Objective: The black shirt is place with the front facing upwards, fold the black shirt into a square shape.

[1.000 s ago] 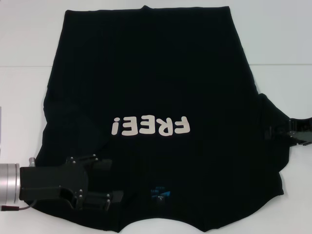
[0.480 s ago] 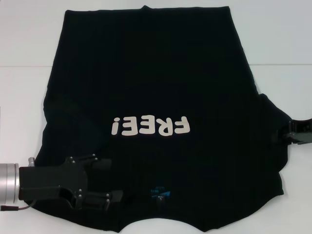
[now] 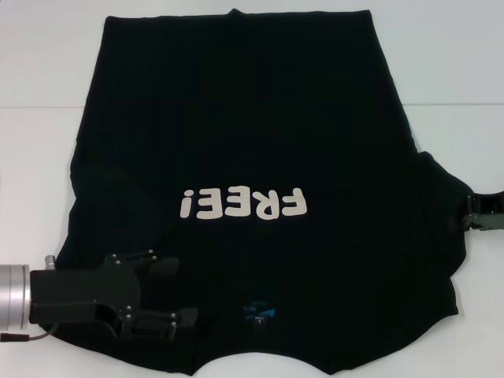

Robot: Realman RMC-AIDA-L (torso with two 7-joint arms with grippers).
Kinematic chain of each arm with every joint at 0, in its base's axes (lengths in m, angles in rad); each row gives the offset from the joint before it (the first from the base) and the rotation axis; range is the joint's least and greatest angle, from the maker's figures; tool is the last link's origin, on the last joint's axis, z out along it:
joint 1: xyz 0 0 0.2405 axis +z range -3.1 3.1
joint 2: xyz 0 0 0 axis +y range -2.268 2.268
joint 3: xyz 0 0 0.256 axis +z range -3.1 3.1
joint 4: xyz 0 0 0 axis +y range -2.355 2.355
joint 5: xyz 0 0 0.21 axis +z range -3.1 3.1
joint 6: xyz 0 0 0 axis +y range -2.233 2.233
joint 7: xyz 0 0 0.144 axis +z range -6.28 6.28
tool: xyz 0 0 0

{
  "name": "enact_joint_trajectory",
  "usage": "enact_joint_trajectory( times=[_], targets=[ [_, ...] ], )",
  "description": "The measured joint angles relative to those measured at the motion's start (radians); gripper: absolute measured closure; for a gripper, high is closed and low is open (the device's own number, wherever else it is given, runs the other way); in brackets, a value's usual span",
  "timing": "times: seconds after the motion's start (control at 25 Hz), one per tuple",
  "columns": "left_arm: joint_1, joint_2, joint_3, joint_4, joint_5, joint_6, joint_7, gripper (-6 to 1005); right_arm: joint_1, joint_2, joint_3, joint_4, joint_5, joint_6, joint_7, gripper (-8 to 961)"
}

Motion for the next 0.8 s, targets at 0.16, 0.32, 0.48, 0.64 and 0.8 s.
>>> enact_joint_trajectory(
  times=[0.16, 0.32, 0.48, 0.64, 0.8],
  targets=[
    [0.000, 0.001, -0.002, 0.000, 0.000, 0.000, -0.001, 81, -0.004, -0.003, 0.006, -0.009, 0.000, -0.009, -0.007, 885],
    [0.001, 0.001, -0.002, 0.000, 0.000, 0.001, -0.001, 81, -0.020, -0.011, 0.029, -0.046, 0.006, -0.030, -0.008, 911],
    [0.002, 0.001, -0.003, 0.000, 0.000, 0.003, -0.001, 81, -0.040, -0.018, 0.067, -0.104, 0.008, -0.069, -0.008, 919],
    [0.003, 0.003, -0.004, 0.000, 0.000, 0.004, -0.001, 81, -0.051, -0.019, 0.109, -0.169, 0.010, -0.111, -0.009, 921],
    [0.003, 0.003, -0.004, 0.000, 0.000, 0.004, -0.001, 81, -0.045, -0.017, 0.115, -0.190, 0.018, -0.134, -0.020, 922]
  ],
)
